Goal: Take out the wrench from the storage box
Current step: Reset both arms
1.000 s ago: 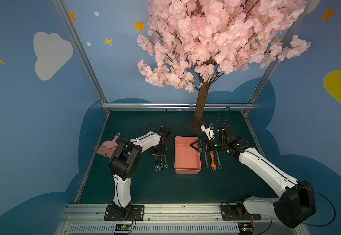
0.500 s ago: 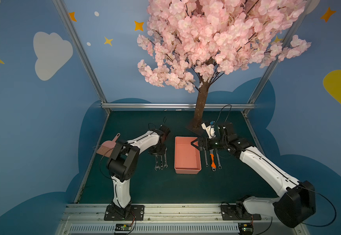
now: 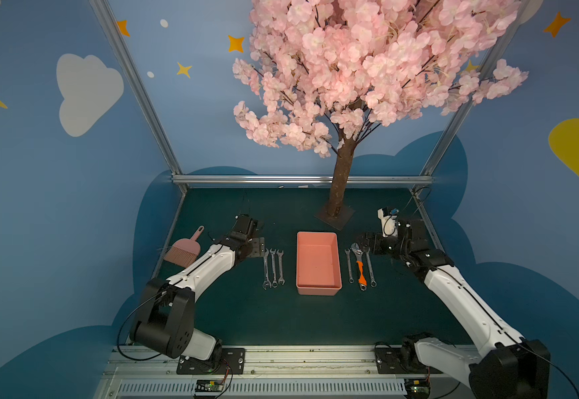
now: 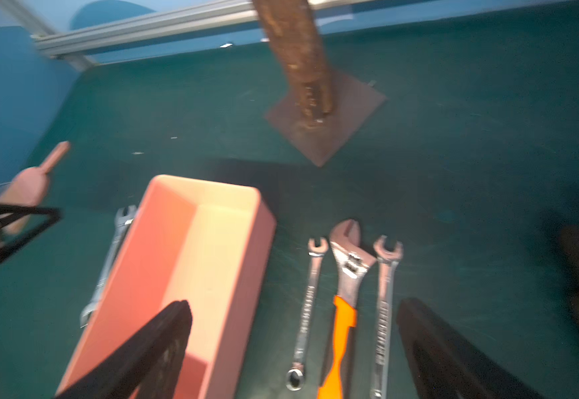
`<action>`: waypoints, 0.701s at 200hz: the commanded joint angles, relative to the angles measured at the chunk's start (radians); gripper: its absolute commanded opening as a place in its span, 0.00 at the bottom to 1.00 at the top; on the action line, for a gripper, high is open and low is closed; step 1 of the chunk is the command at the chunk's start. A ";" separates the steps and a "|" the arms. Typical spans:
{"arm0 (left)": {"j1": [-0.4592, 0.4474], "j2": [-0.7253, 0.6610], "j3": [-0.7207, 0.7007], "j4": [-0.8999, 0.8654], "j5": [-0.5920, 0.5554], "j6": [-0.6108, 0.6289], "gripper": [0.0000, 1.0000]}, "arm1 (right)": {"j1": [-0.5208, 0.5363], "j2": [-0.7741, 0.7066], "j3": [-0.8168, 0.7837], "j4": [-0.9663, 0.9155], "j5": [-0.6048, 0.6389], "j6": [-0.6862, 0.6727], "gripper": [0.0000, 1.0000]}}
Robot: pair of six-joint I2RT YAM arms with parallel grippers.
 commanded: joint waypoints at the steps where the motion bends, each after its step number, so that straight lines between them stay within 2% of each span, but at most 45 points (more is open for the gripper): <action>1: 0.044 -0.044 -0.082 0.295 -0.044 0.070 0.94 | -0.062 -0.028 -0.108 0.236 0.207 0.000 0.98; 23: 0.090 -0.037 -0.147 0.445 -0.079 0.105 0.97 | -0.127 0.004 -0.253 0.492 0.303 0.041 0.98; 35: 0.101 -0.036 -0.164 0.516 -0.087 0.157 0.97 | -0.145 0.066 -0.278 0.562 0.363 0.068 0.98; 61: 0.147 -0.022 -0.235 0.703 -0.098 0.215 0.99 | -0.164 0.175 -0.213 0.517 0.455 0.068 0.98; 76: 0.157 -0.031 -0.244 0.725 -0.086 0.231 1.00 | -0.168 0.194 -0.176 0.493 0.429 0.008 0.98; 123: 0.158 -0.133 -0.350 0.770 -0.072 0.234 1.00 | -0.176 0.195 -0.176 0.491 0.432 0.004 0.98; 140: 0.158 -0.132 -0.347 0.761 -0.066 0.245 1.00 | -0.174 0.208 -0.155 0.469 0.434 0.001 0.98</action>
